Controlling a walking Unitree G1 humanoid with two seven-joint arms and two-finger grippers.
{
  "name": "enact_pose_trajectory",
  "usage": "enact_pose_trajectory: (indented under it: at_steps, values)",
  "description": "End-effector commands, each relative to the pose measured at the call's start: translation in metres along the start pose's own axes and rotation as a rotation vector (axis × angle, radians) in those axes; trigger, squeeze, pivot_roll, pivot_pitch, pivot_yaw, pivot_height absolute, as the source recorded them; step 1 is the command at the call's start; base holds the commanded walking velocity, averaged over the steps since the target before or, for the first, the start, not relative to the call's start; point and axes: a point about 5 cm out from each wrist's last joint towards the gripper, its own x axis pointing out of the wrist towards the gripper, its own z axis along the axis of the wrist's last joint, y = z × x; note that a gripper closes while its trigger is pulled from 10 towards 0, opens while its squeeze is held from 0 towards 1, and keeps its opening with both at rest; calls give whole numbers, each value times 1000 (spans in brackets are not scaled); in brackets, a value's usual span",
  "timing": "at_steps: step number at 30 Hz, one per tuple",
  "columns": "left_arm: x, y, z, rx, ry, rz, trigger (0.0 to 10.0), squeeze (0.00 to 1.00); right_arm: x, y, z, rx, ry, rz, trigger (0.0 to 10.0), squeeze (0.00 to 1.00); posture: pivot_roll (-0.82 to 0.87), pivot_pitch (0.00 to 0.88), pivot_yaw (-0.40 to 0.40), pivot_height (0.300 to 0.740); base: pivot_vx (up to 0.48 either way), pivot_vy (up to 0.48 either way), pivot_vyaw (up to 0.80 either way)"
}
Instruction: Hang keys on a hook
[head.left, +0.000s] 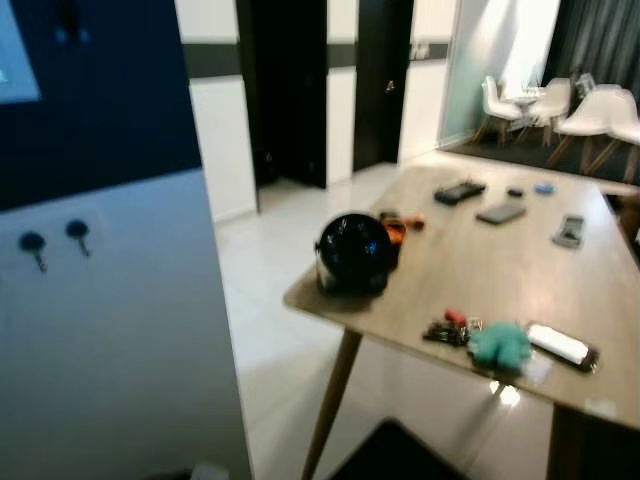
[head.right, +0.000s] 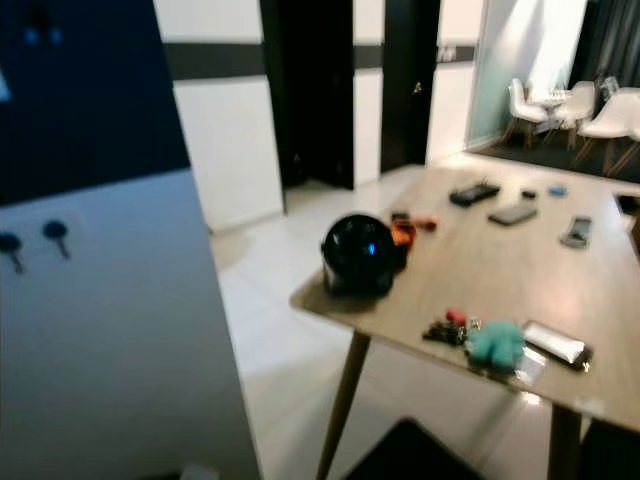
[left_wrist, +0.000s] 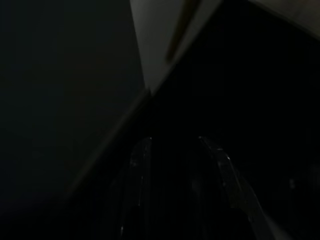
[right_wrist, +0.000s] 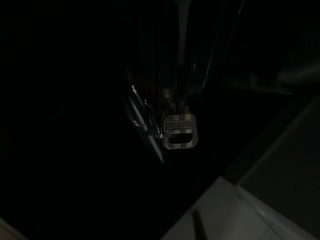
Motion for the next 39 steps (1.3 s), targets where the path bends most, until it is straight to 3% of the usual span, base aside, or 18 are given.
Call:
enact_pose_trajectory:
  at_steps: [1, 7, 33, 39]
  values:
    - [0, 3, 3, 7, -1, 3, 10000, 0, -2, -1, -5, 3, 16, -7, 10000, 0, 40, 42, 35, 740, -330, 0, 0]
    - [0, 5, 3, 8, -1, 8, 10000, 0, -1, 0, -5, 5, 16, -7, 10000, 0, 43, 41, 37, 740, -322, 0, 0]
    - [1, 4, 5, 29, -11, 14, 10000, 0, -2, 1, -5, -35, 14, 10, 10000, 0, 46, 40, 43, 740, 0, 0, 0]
    - [1, 5, 5, 31, -11, 26, 10000, 0, -1, 3, -5, -50, 19, 20, 10000, 0, 46, 35, 40, 740, 0, 0, 728]
